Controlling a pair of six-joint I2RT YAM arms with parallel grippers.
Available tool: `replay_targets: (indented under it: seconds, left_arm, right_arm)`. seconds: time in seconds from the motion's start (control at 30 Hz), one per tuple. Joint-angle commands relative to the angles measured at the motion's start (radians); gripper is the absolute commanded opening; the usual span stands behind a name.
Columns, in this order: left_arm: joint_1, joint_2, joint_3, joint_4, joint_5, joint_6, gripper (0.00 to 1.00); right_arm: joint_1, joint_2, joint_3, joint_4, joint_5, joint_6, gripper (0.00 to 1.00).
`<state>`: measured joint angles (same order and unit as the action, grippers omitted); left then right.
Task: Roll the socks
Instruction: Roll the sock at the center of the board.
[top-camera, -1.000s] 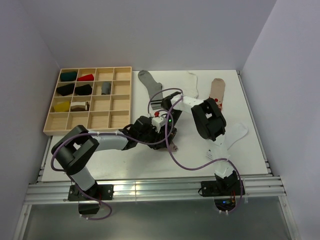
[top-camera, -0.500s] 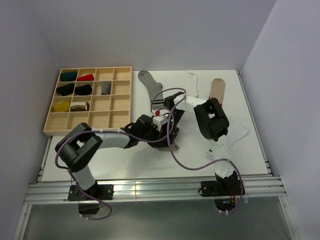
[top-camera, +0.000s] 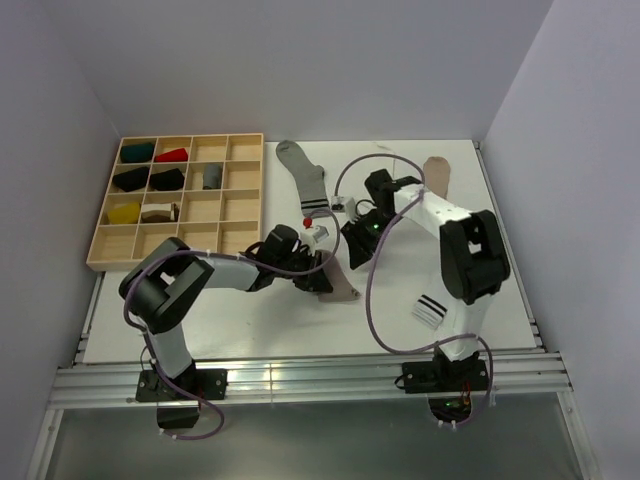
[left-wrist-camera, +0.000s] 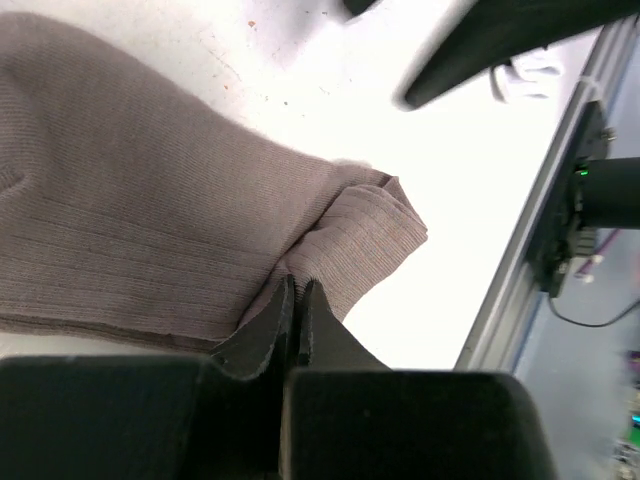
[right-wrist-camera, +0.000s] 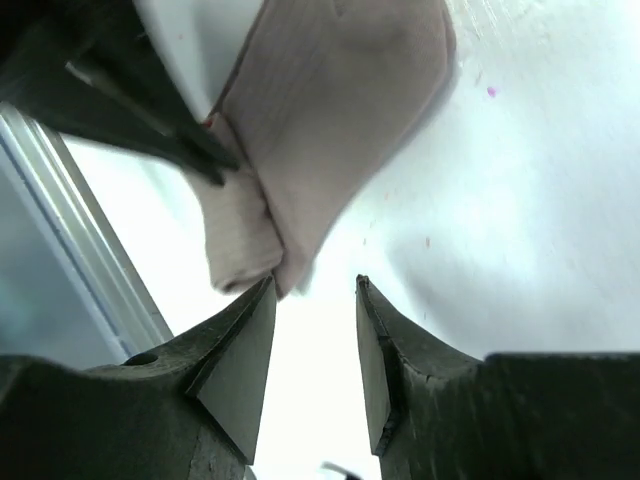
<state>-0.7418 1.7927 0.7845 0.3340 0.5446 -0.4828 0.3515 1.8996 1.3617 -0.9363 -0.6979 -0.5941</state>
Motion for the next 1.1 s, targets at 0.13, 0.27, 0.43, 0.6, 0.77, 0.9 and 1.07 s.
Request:
replay_targets:
  seconds: [0.13, 0.27, 0.43, 0.6, 0.77, 0.9, 1.07]
  left_arm:
    - [0.038, 0.119, -0.045, -0.099, 0.098, -0.086, 0.0]
    - [0.044, 0.123, -0.039, -0.114, 0.129, -0.155, 0.0]
    - [0.062, 0.157, -0.039, -0.139, 0.183, -0.224, 0.0]
    - [0.09, 0.186, -0.062, -0.124, 0.245, -0.272, 0.0]
    - [0.102, 0.215, -0.059, -0.139, 0.261, -0.28, 0.0]
    - [0.105, 0.243, -0.048, -0.153, 0.264, -0.278, 0.0]
    - [0.107, 0.252, -0.05, -0.156, 0.272, -0.275, 0.0]
  right_arm:
    - [0.009, -0.307, -0.214, 0.255, 0.084, -0.072, 0.49]
    - [0.015, -0.444, -0.364, 0.338, 0.067, -0.121, 0.52]
    - [0.084, -0.591, -0.527, 0.448, 0.144, -0.171, 0.58]
    - [0.19, -0.662, -0.631, 0.525, 0.215, -0.194, 0.61]
    - [0.323, -0.712, -0.711, 0.594, 0.276, -0.187, 0.64]
    - [0.388, -0.732, -0.734, 0.634, 0.313, -0.179, 0.66]
    - [0.449, -0.725, -0.747, 0.643, 0.336, -0.181, 0.68]
